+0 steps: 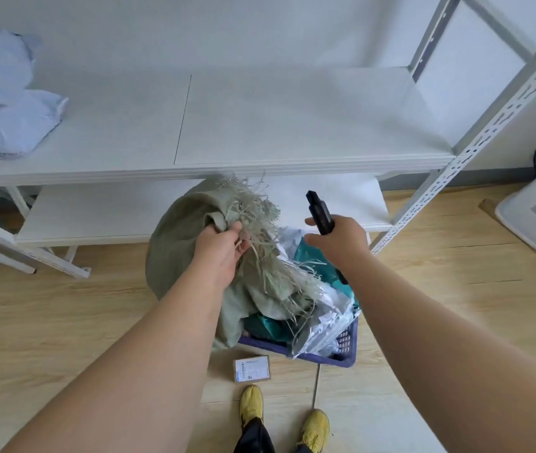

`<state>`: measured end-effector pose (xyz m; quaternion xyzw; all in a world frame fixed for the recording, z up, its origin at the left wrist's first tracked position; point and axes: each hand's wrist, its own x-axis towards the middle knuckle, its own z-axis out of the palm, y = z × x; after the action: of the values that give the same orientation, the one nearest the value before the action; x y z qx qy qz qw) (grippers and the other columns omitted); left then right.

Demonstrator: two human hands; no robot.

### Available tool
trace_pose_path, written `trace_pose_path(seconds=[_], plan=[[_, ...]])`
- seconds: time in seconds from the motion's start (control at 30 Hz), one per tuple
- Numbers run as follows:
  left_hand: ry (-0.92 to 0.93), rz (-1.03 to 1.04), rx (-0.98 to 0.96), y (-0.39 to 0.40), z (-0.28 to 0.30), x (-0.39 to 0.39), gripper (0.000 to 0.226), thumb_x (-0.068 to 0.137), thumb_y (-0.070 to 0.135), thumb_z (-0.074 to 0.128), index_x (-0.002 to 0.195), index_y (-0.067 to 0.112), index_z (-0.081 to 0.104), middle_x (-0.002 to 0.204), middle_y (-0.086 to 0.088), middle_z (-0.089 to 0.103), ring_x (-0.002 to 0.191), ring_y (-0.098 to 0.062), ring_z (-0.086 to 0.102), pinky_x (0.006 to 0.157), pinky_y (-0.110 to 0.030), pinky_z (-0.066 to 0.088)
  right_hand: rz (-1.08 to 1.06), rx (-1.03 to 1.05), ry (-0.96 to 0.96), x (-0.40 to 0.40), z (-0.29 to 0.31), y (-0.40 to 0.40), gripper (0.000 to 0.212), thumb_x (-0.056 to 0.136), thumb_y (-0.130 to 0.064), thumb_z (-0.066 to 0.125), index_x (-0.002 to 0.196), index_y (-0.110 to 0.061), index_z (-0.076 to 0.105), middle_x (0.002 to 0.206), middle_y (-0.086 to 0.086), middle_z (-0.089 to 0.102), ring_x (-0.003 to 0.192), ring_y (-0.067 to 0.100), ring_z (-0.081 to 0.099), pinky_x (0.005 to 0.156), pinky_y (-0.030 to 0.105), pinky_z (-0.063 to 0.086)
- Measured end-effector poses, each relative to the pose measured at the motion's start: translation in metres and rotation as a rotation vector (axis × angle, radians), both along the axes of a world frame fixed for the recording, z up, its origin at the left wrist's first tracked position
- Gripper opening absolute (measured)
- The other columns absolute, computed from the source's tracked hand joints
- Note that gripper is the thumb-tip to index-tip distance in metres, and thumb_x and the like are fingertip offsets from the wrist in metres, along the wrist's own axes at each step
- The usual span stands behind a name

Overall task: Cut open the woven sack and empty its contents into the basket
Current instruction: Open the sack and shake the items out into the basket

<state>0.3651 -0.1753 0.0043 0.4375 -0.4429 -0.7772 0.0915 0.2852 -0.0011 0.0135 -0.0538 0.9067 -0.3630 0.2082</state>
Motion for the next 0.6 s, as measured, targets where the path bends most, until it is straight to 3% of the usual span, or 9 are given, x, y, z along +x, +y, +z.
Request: trace_pose_path(seconds=[0.07,0.13,0.23,0.3,0.43,0.53,0.6], plan=[[0.027,0.007,0.011,-0.007,0.003,0.001,0.016,0.100,0.002,0.050,0.089,0.013,0.056,0.079,-0.001,0.056,0.051,-0.004,0.055,0.049,-0.015,0.045,-0.024,0.081,-0.047,0.005,-0.018,0.009,0.036,0.079,-0.018,0.072,0.114,-0.020,0.069,0.080,0.001,0.066,0.062,0.016,0.056,0.055,0.027,0.049],[0.047,0.008,0.061,-0.011,0.007,0.003,0.014,0.100,0.002,0.048,0.098,0.012,0.056,0.077,0.001,0.055,0.049,-0.002,0.054,0.051,-0.014,0.044,-0.031,0.106,-0.122,0.016,-0.037,0.013,0.034,0.076,-0.018,0.075,0.109,-0.012,0.068,0.082,0.006,0.068,0.064,0.019,0.057,0.062,0.031,0.053],[0.115,0.016,0.162,-0.011,0.018,0.006,0.017,0.100,0.000,0.045,0.104,0.012,0.057,0.078,0.003,0.055,0.058,-0.004,0.051,0.056,-0.014,0.044,0.001,0.131,-0.181,0.040,-0.056,0.007,0.024,0.076,-0.026,0.078,0.085,-0.013,0.060,0.068,-0.001,0.054,0.058,0.014,0.049,0.050,0.025,0.039],[0.160,0.044,0.209,-0.010,0.026,0.006,0.017,0.100,-0.001,0.044,0.103,0.011,0.056,0.080,0.001,0.056,0.057,-0.004,0.051,0.056,-0.015,0.047,-0.016,0.108,-0.149,0.053,-0.066,-0.002,0.025,0.079,-0.023,0.076,0.075,-0.016,0.052,0.077,0.001,0.050,0.056,0.009,0.043,0.052,0.024,0.035],[0.180,0.029,0.189,-0.013,0.036,0.009,0.018,0.100,-0.001,0.042,0.099,0.010,0.056,0.084,-0.001,0.057,0.058,-0.005,0.050,0.056,-0.016,0.046,-0.124,0.101,-0.053,0.057,-0.077,-0.011,0.013,0.084,-0.007,0.066,0.094,-0.011,0.059,0.115,0.007,0.042,0.062,0.009,0.043,0.069,0.025,0.038],[0.187,0.023,0.157,-0.019,0.037,0.013,0.019,0.100,0.000,0.042,0.095,0.010,0.057,0.081,0.000,0.057,0.051,-0.003,0.051,0.054,-0.016,0.046,-0.101,0.174,-0.067,0.047,-0.079,-0.010,0.013,0.086,-0.004,0.058,0.099,-0.007,0.060,0.114,0.008,0.043,0.064,0.015,0.045,0.068,0.026,0.039],[0.203,0.031,0.151,-0.021,0.037,0.016,0.021,0.100,0.000,0.042,0.092,0.010,0.058,0.079,0.000,0.057,0.046,-0.002,0.053,0.052,-0.016,0.047,-0.073,0.201,-0.090,0.044,-0.077,-0.008,0.009,0.085,-0.007,0.057,0.093,-0.009,0.061,0.103,0.010,0.056,0.070,0.023,0.053,0.064,0.028,0.041]])
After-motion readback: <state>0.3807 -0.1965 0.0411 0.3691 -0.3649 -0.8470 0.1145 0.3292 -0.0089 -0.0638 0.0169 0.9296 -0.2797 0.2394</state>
